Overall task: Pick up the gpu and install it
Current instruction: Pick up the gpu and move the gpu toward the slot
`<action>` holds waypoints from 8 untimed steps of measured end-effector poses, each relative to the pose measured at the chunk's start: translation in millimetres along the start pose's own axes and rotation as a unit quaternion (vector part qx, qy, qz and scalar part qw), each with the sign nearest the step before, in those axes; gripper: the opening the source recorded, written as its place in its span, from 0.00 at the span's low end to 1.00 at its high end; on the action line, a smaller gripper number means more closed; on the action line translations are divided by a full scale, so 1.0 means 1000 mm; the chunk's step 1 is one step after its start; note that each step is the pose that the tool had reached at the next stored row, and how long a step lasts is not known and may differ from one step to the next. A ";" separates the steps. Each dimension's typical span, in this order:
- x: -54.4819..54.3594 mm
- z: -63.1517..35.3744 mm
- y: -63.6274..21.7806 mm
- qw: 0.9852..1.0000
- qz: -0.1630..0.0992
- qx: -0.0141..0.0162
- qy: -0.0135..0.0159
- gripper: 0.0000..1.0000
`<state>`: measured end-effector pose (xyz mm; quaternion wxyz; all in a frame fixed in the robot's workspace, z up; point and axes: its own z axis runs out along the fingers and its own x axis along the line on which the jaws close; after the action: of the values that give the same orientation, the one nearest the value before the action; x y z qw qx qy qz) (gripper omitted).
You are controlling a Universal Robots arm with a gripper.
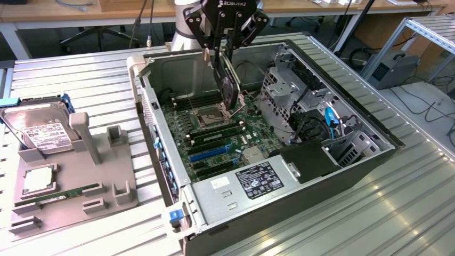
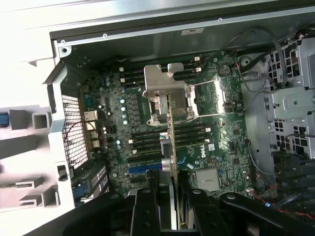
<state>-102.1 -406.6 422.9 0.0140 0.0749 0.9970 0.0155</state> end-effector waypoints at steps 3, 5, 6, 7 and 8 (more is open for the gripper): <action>-0.001 0.0001 0.0002 1.000 0.000 0.000 0.000 0.28; -0.002 0.0002 0.0003 1.000 0.000 0.000 0.000 0.28; -0.002 0.0003 0.0003 1.000 0.000 0.000 0.000 0.28; -0.002 0.0003 0.0004 1.000 0.000 0.000 0.000 0.28; -0.003 0.0004 0.0004 1.000 0.000 0.001 0.000 0.28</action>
<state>-99.5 -406.6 422.6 0.0140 0.0749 0.9970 0.0149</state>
